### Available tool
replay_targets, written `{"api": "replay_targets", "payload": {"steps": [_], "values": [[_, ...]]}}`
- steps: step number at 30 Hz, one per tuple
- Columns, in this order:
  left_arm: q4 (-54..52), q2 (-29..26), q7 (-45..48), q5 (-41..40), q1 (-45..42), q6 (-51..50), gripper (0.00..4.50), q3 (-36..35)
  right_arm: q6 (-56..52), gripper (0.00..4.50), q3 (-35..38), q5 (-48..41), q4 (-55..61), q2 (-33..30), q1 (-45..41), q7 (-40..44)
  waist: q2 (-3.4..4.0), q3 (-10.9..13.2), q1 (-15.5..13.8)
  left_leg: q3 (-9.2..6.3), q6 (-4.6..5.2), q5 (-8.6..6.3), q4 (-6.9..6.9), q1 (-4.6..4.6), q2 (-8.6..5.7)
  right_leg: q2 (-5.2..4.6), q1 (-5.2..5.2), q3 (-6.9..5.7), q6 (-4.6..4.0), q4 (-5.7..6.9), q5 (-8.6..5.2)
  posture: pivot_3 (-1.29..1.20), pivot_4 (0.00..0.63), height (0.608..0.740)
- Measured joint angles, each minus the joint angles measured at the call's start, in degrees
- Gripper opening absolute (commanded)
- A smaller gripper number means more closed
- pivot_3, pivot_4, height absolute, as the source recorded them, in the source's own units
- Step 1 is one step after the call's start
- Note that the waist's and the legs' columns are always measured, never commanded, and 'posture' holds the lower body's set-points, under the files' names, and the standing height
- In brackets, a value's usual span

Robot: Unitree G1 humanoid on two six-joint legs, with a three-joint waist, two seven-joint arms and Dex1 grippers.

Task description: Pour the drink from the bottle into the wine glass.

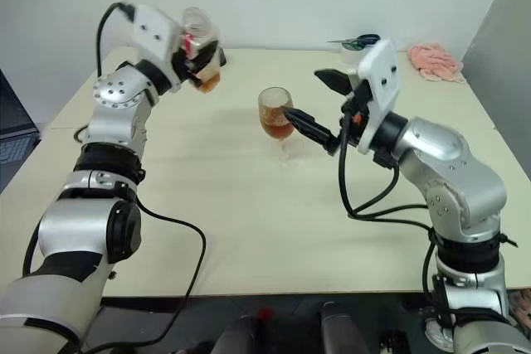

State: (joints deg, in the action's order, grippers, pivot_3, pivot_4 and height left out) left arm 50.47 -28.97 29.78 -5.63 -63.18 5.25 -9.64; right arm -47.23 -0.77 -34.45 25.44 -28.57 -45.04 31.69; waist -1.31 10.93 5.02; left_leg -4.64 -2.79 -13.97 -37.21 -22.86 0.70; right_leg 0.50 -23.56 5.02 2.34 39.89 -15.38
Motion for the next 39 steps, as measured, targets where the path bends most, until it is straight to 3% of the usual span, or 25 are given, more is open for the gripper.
{"api": "replay_targets", "payload": {"steps": [4,12,21,30,35,39], "values": [[-9.05,1.59,-5.84,-5.32,9.01,-9.71,1.8,-5.75,-3.14,4.5,-6.58,1.75,-3.32,0.66,-5.98,1.1,-0.01,-0.01,-0.25,-0.09,-0.01,0.0,-0.09,-0.08,-0.01,-0.06,-0.02,-0.1,0.0,0.0,0.0,0.0,0.15,0.74],[-16.11,3.83,-11.65,-7.74,16.48,-16.27,1.8,-6.97,-2.87,4.5,-10.45,4.51,-8.1,3.01,-8.25,3.16,-0.06,-0.03,-1.89,-0.11,-0.02,-0.02,-0.46,-0.22,-0.11,-0.17,0.01,-0.16,0.0,-0.01,0.01,0.0,0.15,0.74],[-15.12,3.81,-11.65,-4.22,19.28,-13.26,4.48,-3.97,-2.82,4.5,-10.66,6.12,-8.13,2.74,-8.24,4.68,-0.06,-0.03,-1.86,-0.1,-0.02,-0.02,-0.47,-0.22,-0.09,-0.15,0.01,-0.17,0.0,0.0,0.01,0.0,0.15,0.74],[-25.33,3.65,-12.81,-4.61,26.8,-17.13,4.48,-4.24,-2.86,4.5,-10.65,6.27,-8.1,2.17,-8.22,5.98,-0.06,-0.03,-1.76,-0.1,-0.03,-0.03,-0.47,-0.22,-0.05,-0.15,0.01,-0.15,0.0,0.0,0.01,0.0,0.15,0.74],[-42.57,3.5,-13.81,-7.42,37.41,-24.79,4.48,-6.1,-1.22,4.5,-10.39,6.81,-8.2,0.16,-7.77,7.76,-0.06,-0.03,-1.74,-0.1,-0.05,-0.05,-0.46,-0.21,0.04,-0.18,0.01,-0.11,0.0,-0.01,0.0,0.0,0.15,0.74],[-60.36,1.03,-10.5,-16.49,49.23,-35.47,4.48,-10.81,1.91,4.5,-7.29,6.82,-8.41,-4.0,-5.25,10.41,-0.07,-0.03,-1.76,-0.08,-0.06,-0.05,-0.44,-0.19,0.06,-0.41,0.04,-0.12,0.01,-0.06,-0.01,0.0,0.15,0.74]]}}
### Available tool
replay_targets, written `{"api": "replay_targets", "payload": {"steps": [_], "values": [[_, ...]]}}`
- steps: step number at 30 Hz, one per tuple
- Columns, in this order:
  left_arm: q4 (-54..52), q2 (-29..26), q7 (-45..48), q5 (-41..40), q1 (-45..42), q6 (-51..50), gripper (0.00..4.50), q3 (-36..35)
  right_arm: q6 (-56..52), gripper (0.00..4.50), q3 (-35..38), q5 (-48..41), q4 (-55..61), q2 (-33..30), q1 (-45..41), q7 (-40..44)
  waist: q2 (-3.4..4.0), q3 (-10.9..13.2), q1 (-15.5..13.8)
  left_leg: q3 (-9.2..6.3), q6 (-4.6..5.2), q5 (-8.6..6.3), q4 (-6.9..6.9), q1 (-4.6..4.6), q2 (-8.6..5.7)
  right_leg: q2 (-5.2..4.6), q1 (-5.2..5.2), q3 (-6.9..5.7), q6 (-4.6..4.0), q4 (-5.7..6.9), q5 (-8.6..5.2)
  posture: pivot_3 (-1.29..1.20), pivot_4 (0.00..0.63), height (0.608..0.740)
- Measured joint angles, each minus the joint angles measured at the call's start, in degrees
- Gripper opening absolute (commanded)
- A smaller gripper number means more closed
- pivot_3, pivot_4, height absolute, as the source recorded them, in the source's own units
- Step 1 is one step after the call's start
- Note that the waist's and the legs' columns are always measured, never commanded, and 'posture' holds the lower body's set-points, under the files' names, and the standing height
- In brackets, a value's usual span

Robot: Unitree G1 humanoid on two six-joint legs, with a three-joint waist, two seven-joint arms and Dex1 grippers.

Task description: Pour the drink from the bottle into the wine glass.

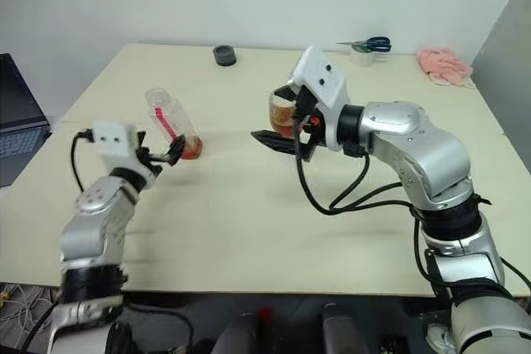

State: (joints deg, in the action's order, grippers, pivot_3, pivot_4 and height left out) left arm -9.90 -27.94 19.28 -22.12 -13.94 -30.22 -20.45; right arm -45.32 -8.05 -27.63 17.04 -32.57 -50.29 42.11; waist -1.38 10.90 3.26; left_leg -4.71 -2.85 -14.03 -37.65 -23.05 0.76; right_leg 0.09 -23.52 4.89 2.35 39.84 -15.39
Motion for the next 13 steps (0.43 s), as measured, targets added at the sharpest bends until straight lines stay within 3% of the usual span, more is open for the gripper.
{"api": "replay_targets", "payload": {"steps": [4,9,13], "values": [[-7.88,-8.47,11.3,-12.09,4.14,-6.75,4.48,-4.72,3.14,4.5,5.87,-1.25,-3.3,-4.41,3.34,4.15,-0.02,0.01,-0.53,-0.04,0.0,0.0,-0.02,0.04,-0.09,0.29,0.21,-0.15,0.0,-0.25,-0.01,0.0,0.15,0.74],[-10.18,-19.9,21.23,-21.69,-5.28,-10.59,4.48,-6.57,5.29,4.5,12.4,-3.44,-9.01,-10.02,7.96,11.18,0.0,0.03,-1.16,0.17,0.02,-0.01,0.14,0.09,-0.07,0.31,0.35,-0.01,0.04,-0.75,0.0,0.0,0.15,0.74],[-10.14,-23.66,25.14,-24.63,-7.83,-12.12,4.48,-6.21,7.21,4.5,15.53,-4.74,-11.06,-11.22,9.51,14.12,0.0,0.03,-0.42,0.33,0.01,0.0,0.5,0.22,-0.05,0.3,0.29,0.2,0.03,-0.83,0.01,0.0,0.15,0.74]]}}
